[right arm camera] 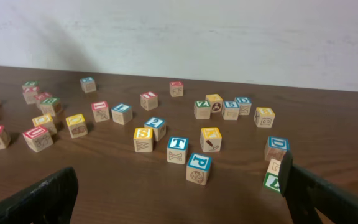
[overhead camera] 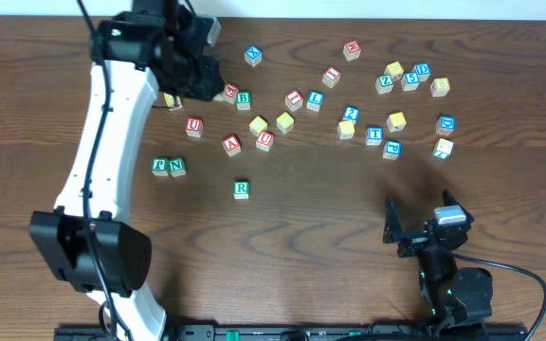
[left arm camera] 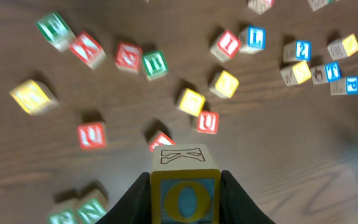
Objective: Spell out ROBOT
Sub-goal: 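Lift the yellow O block and carry it toward the R block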
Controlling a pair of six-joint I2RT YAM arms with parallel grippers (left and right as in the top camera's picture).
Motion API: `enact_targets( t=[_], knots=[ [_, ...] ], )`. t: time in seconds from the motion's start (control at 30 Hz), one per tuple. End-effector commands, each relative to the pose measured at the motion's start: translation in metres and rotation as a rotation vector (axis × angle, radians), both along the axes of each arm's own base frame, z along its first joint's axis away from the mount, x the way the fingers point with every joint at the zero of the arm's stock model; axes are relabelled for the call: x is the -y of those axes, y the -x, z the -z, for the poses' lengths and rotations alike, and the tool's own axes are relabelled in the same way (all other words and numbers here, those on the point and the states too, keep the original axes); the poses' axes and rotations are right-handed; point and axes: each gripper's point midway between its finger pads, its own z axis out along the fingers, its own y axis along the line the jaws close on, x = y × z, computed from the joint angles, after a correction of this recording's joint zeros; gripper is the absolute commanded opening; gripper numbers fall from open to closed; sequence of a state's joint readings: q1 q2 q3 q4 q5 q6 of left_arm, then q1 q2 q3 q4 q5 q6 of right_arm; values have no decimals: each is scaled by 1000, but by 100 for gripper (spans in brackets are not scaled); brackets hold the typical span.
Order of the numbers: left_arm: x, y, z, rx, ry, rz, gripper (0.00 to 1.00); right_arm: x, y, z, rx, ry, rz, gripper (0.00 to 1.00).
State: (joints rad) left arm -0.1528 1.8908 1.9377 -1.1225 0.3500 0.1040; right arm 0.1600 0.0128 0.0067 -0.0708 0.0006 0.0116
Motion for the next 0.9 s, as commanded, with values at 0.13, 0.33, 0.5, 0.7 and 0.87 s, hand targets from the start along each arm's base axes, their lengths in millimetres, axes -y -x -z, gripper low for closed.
enact_targets(
  t=[0.13,0.33,0.5,0.7,0.87],
  knots=[
    [36,47,71,-165,-192,-49,8,4,0,1,-5,-9,18,99],
    [78,73,115,-199,-196,-44,8,4,0,1,-5,-9,18,99],
    [100,92,137,-213,-203,-59,7,4,0,1,-5,-9,18,99],
    [118,115,164,-188,-244,-3,7,4,0,1,-5,-9,18,99],
    [118,125,189,-185,-245,-43,7,4,0,1,-5,-9,18,99]
  ],
)
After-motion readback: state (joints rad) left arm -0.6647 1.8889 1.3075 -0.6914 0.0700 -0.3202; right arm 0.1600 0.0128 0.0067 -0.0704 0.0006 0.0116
